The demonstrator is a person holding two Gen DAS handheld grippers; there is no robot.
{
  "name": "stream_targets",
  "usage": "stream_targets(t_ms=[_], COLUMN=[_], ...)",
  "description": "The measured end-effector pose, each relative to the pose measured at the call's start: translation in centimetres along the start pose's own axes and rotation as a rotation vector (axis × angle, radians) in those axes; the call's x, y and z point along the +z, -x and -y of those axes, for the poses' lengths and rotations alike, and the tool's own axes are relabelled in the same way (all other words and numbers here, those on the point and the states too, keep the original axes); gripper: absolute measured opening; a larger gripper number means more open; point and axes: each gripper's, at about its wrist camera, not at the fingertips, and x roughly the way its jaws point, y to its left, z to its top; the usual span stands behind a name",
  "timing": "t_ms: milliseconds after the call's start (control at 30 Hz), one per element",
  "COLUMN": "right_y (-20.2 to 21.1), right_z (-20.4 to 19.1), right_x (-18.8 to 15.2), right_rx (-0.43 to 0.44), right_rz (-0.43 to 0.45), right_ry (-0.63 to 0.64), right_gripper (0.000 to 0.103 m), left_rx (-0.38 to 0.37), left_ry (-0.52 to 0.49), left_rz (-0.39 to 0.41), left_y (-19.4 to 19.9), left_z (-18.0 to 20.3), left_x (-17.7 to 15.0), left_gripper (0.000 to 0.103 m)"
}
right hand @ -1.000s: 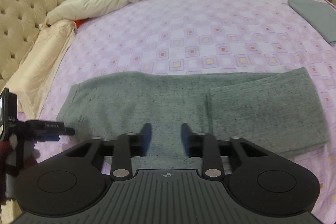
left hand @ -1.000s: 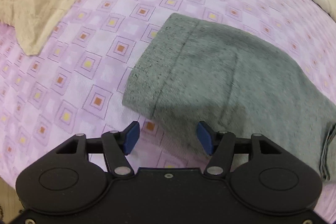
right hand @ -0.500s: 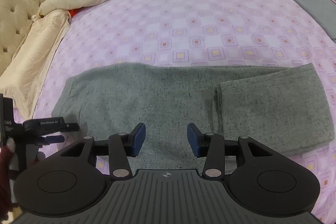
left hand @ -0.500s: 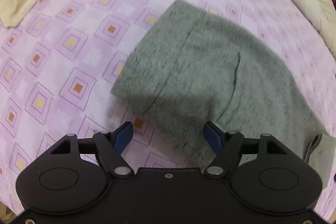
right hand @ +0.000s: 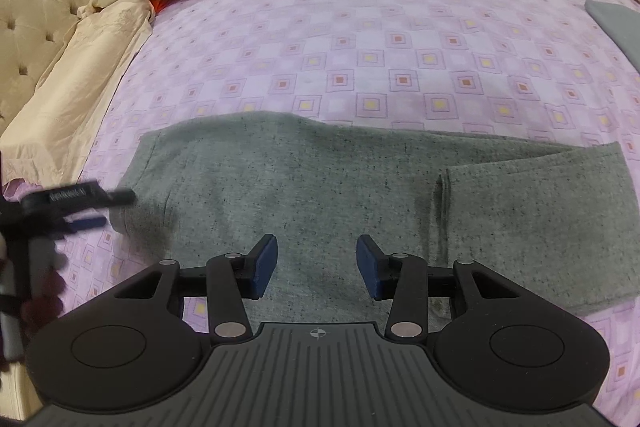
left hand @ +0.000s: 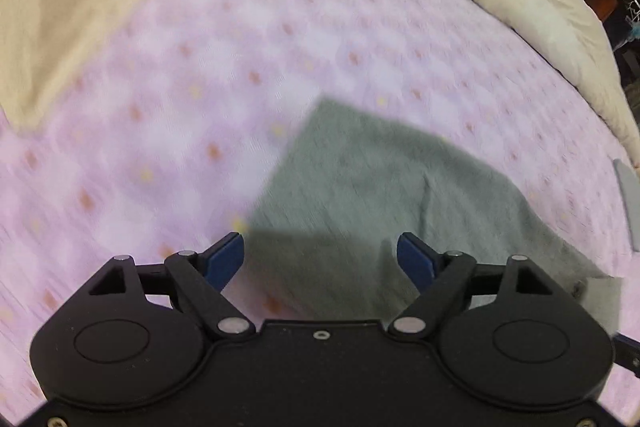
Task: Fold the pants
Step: 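Move both open grippers over the folded grey pants, then grasp the pants edge with the left gripper and lift it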
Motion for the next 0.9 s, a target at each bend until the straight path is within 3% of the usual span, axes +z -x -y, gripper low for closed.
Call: stream_targets(t_ms=[67,167,233,333,533,633,800,900], right_y=[-0.1,0.0,0.0,0.1,-0.1,-0.4,-1.0,-1.5], right_z=[0.0,-0.1,-0.2,-0.2,0.1,0.0,-0.3,-0.4], right_x=[0.0,-0.1,-0.2,-0.3,-0.4,-0.4,-0.2,-0.1], right_rx=[0.001,0.005,0.002,-0.005,-0.008,0.002,0.014,0.017], right_rz=[-0.001,-0.007,-0.011,-0.014,-0.021,-0.027,-0.041,-0.051], right_ry=[0.002,0.007,0.013,0.012,-0.017,-0.019,-0.013,-0.016], right_gripper=[0.042,0.042,0.042,0.042,0.042,0.042,0.042,0.042], left_rx=[0.024,0.038,-0.014,-0.093,-0.169,-0.266,-0.273,-0.327], left_ry=[0.005,-0.017,-0.030,-0.038,-0.186,-0.143,-0.061,-0.015], left_rz=[-0.010,-0.112,-0.191,-0.250,-0.314,-0.348,-0.336,-0.353], left_y=[-1.1,-4.7,-6.7,-8.5,-9.4,-10.1,-10.6,-10.8], left_z=[-0.9,-1.9,-2.4,-2.1,0.2,0.3,1.1,1.6], left_x=[1.2,2.2,2.4,2.7,2.9,3.4,4.2,4.1], left_gripper=[0.084,0.084,0.084,0.101,0.101,0.100,0.100,0.099])
